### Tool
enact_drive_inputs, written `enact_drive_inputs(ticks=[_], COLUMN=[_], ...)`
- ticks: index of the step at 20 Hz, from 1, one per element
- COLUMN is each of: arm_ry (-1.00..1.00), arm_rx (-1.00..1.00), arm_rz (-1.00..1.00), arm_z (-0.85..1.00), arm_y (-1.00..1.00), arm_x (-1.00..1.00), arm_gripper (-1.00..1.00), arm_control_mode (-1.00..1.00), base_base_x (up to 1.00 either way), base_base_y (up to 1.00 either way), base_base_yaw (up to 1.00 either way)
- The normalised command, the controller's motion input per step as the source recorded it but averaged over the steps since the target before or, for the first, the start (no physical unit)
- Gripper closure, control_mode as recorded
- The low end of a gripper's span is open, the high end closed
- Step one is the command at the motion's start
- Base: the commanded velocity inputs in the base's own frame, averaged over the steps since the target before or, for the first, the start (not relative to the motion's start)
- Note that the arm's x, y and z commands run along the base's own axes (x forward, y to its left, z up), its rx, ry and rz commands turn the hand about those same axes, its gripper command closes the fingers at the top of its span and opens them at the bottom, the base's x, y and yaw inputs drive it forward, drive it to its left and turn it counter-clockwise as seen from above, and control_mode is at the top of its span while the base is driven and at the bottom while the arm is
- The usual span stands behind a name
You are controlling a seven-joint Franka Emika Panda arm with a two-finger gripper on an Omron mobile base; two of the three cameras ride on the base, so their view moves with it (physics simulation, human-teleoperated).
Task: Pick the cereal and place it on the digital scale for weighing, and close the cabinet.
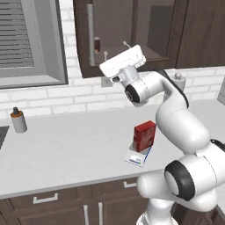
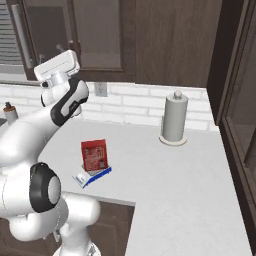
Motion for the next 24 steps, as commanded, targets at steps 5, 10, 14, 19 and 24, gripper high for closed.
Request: enact_drive_inputs(ticks=[5, 10, 14, 19, 24], arm_ry=[0.0, 0.0, 0.0, 0.0, 0.0], arm_rx=[0.0, 0.0, 0.0, 0.0, 0.0], arm_rz=[0.0, 0.0, 0.0, 0.0, 0.0], arm_z=[0.0, 0.0, 0.0, 0.0, 0.0], arm_y=[0.0, 0.0, 0.0, 0.0, 0.0], arm_x=[0.38, 0.33, 0.27, 0.28, 0.18], arm_gripper=[-1.0, -1.0, -1.0, -1.0, -1.0], arm_control_mode=[-1.0, -1.0, -1.0, -1.0, -1.0], base_base_x=[0.0, 0.0, 0.0, 0.0, 0.0], base_base_y=[0.0, 0.0, 0.0, 0.0, 0.0], base_base_yaw=[0.0, 0.0, 0.0, 0.0, 0.0])
